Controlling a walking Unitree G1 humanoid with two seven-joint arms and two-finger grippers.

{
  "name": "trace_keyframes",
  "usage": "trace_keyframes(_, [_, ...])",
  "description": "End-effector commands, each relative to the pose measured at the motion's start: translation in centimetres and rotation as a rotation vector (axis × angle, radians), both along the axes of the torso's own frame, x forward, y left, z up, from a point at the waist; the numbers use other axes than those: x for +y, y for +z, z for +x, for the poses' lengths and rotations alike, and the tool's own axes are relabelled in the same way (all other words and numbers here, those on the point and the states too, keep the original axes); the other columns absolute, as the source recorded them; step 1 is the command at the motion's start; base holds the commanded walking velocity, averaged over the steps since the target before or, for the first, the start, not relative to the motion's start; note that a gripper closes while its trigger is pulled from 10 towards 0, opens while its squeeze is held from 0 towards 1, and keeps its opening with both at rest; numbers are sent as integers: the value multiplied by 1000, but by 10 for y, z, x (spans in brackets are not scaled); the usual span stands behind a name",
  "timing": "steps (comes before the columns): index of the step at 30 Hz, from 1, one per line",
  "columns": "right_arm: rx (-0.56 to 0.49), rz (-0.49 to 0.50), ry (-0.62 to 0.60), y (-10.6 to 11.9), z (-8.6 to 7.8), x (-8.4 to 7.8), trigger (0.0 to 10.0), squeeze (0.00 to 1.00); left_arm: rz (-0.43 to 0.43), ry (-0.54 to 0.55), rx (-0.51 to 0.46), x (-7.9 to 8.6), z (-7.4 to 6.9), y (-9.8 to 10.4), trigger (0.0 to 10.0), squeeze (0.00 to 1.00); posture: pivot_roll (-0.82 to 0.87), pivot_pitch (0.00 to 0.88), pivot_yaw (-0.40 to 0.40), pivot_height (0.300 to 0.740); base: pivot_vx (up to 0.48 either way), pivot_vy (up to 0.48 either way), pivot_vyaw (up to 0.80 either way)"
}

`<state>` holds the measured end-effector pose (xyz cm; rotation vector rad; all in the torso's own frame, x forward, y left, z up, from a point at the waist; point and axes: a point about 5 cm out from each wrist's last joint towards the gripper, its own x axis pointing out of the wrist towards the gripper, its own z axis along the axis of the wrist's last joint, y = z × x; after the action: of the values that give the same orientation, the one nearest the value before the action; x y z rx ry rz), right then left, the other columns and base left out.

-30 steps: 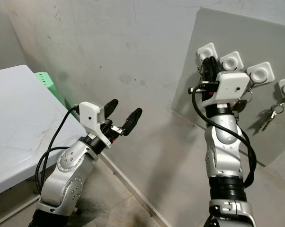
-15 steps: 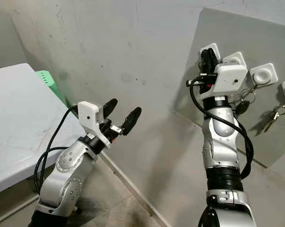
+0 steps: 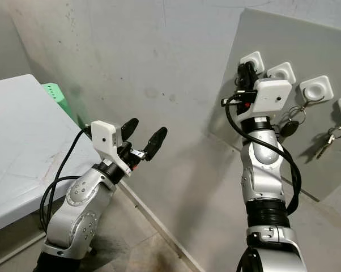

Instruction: Hang keys on a hook

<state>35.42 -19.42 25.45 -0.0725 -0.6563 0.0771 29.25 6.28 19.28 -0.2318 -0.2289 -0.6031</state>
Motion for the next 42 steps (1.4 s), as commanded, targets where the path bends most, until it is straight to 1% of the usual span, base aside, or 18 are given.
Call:
trace_keyframes(1, [39, -28, 16, -3, 3, 1, 10000, 0, -14, 3, -12, 0, -1, 6, 10000, 0, 22, 34, -85, 740, 0, 0, 0])
trace_keyframes(9, [109, -63, 5, -16, 4, -2, 10000, 0, -22, 4, -11, 0, 0, 7, 10000, 0, 19, 35, -84, 740, 0, 0, 0])
trace_keyframes(12, [128, -57, 7, -22, 2, -4, 10000, 0, -29, 7, -6, 1, 0, 7, 10000, 0, 18, 37, -83, 740, 0, 0, 0])
trace_keyframes(17, [140, -31, 24, -25, 0, -3, 10000, 0, -29, 7, -2, 1, 0, 6, 10000, 0, 17, 37, -82, 740, 0, 0, 0])
trace_keyframes(18, [138, -13, 25, -25, 0, -4, 10000, 78, -27, 7, -2, 1, 0, 6, 10000, 0, 17, 37, -82, 740, 0, 0, 0])
trace_keyframes(19, [138, -4, 31, -25, 0, -4, 10000, 1000, -29, 7, -1, 1, 0, 6, 10000, 0, 17, 37, -82, 740, 0, 0, 0])
trace_keyframes(25, [107, 8, 44, -20, -2, -4, 10000, 1000, -35, 9, 2, 1, 0, 6, 10000, 0, 17, 36, -83, 740, 0, 0, 0])
trace_keyframes(33, [108, 15, 41, -21, -3, -4, 10000, 1000, -41, 11, 9, 2, 0, 6, 10000, 0, 18, 38, -84, 740, 0, 0, 0])
trace_keyframes(36, [77, 42, 51, -17, -5, -5, 10000, 1000, -45, 13, 12, 1, 0, 6, 10000, 0, 19, 38, -86, 740, 0, 0, 0])
trace_keyframes(38, [26, 46, 59, -11, -8, -4, 10000, 1000, -49, 14, 13, 1, -1, 5, 10000, 0, 20, 35, -88, 740, 0, 0, 0])
trace_keyframes(42, [-13, 43, 81, -8, -12, -1, 10000, 1000, -49, 13, 13, 1, -1, 6, 10000, 0, 20, 35, -88, 740, 0, 0, 0])
